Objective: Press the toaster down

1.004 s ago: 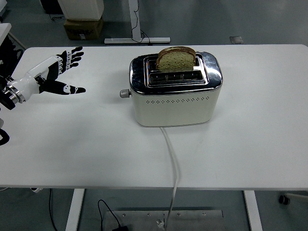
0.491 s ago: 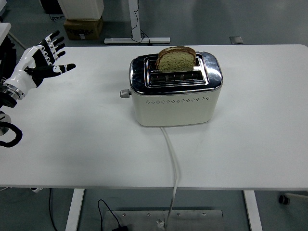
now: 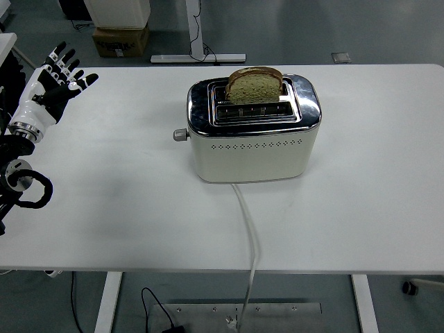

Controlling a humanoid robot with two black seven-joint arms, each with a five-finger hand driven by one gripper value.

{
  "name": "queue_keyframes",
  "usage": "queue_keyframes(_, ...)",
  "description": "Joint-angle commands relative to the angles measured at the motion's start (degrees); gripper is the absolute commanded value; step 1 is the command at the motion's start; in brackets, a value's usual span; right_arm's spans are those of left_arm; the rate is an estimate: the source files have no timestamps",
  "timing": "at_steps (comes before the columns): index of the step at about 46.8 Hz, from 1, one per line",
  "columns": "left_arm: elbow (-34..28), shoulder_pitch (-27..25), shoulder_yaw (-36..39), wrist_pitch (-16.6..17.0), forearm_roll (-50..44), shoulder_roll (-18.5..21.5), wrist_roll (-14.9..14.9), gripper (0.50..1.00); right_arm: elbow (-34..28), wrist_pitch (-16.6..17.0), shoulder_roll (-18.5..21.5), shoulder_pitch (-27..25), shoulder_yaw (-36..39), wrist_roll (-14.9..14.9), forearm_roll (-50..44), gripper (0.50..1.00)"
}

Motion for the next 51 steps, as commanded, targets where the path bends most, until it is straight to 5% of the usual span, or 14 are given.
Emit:
queue_keyframes(1, 1.51, -0.52, -0.08, -0.12, -2.59, -1.06, 0.01, 1.0, 0.0, -0.01, 0.0, 0.01, -0.03, 0.01, 0.0, 0.998)
queue_keyframes(17, 5.56, -0.52, -3.85, -0.38, -6.03, -6.77, -0.08, 1.0, 0.0, -0.01, 0.0, 0.01, -0.03, 0.01, 0.0, 0.998)
queue_keyframes(51, 9.34, -0.09, -6.32, -0.65, -6.11, -11.26, 0.01, 1.0, 0.09, 0.43, 0.0, 0.09, -0.12, -0.08, -0.18, 0.998)
